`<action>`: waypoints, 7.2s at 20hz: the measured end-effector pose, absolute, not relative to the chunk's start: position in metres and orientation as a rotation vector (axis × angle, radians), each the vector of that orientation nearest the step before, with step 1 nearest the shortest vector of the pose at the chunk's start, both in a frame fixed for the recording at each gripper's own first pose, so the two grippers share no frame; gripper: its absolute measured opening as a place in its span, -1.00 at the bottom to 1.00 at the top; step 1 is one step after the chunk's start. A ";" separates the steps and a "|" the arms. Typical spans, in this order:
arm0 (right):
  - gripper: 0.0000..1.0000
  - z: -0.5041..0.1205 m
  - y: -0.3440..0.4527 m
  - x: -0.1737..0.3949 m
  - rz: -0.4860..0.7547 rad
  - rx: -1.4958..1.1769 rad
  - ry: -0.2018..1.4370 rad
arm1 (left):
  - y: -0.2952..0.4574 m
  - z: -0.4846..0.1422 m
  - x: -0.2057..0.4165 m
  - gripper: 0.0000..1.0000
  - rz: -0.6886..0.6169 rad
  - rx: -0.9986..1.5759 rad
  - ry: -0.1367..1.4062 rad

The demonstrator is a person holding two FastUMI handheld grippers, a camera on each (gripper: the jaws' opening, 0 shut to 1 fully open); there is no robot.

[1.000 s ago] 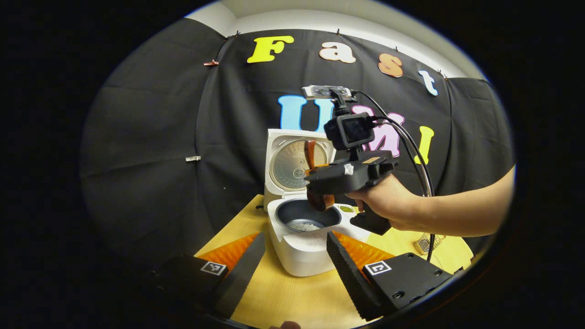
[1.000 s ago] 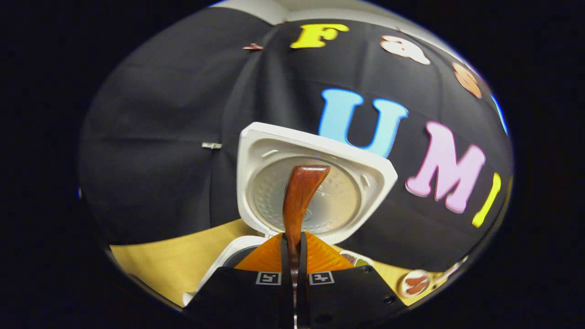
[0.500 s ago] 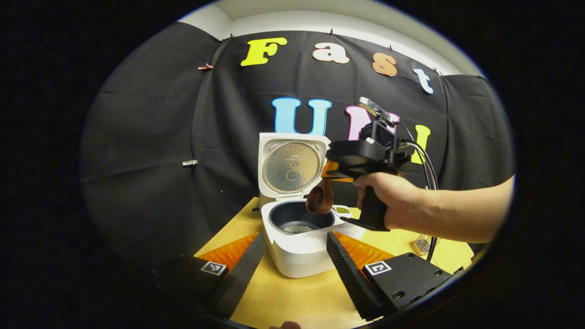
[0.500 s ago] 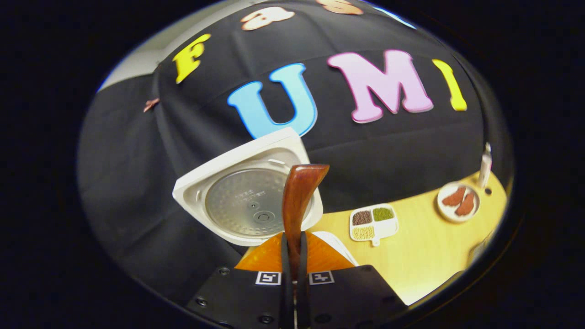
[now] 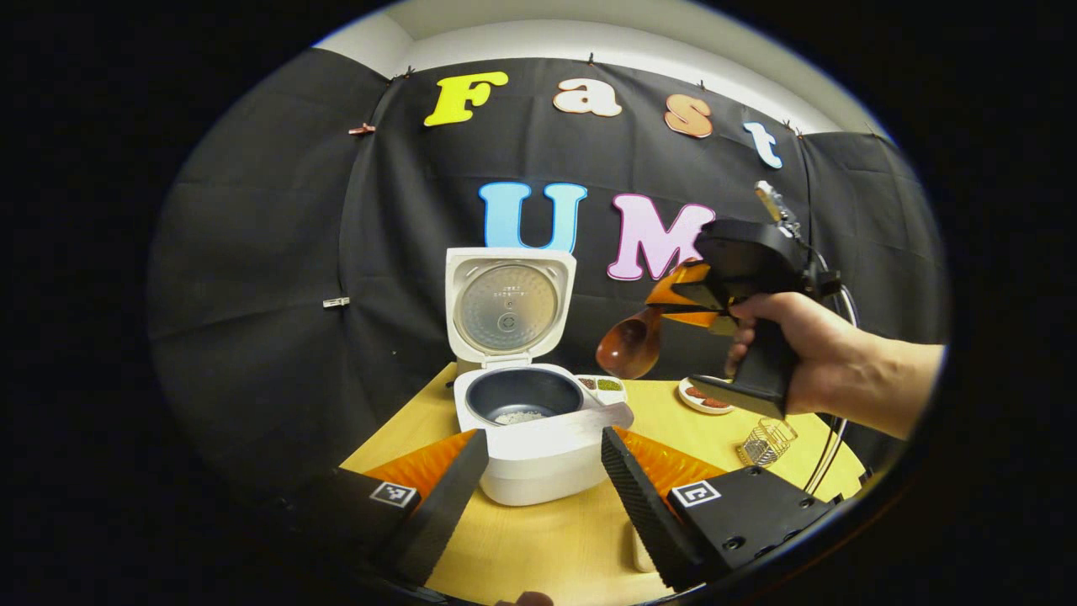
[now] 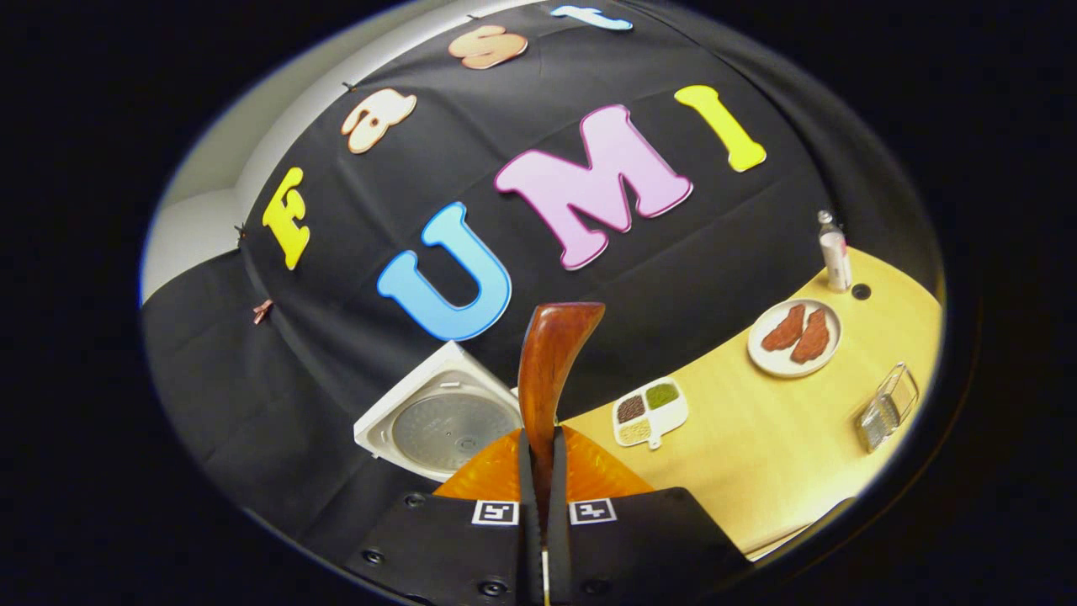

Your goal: Close the left gripper, press the button to open the rice cooker; take a wooden spoon from the chopstick holder with the right hand, scoop a spoonful of rice and pour it into the rice cooker, then put the wooden spoon back into the chopstick holder.

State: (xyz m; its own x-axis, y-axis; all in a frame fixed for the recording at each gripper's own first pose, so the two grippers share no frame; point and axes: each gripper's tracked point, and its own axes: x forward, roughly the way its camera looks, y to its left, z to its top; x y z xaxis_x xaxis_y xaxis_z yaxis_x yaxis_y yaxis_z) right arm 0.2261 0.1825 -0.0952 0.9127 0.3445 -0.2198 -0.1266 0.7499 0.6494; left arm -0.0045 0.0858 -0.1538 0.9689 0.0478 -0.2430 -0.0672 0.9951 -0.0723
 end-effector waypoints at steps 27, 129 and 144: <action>-0.84 -0.282 -0.153 0.224 -0.057 0.585 0.406 | -0.005 -0.158 0.002 0.88 0.118 -0.043 0.314; 0.96 -0.145 -0.084 -0.008 0.076 -0.024 0.322 | 0.104 -0.165 0.215 1.00 0.272 -0.111 0.406; 0.96 -0.158 -0.099 -0.012 0.081 -0.019 0.351 | 0.087 -0.241 0.197 1.00 0.320 -0.137 0.601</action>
State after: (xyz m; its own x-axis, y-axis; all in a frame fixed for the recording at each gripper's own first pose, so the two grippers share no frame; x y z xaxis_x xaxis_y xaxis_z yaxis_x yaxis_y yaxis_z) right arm -0.0122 -0.0993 -0.1579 0.9358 0.0756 -0.3443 -0.0821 0.9966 -0.0043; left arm 0.1969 0.0870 -0.2410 0.7772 0.2550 -0.5753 -0.3344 0.9418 -0.0342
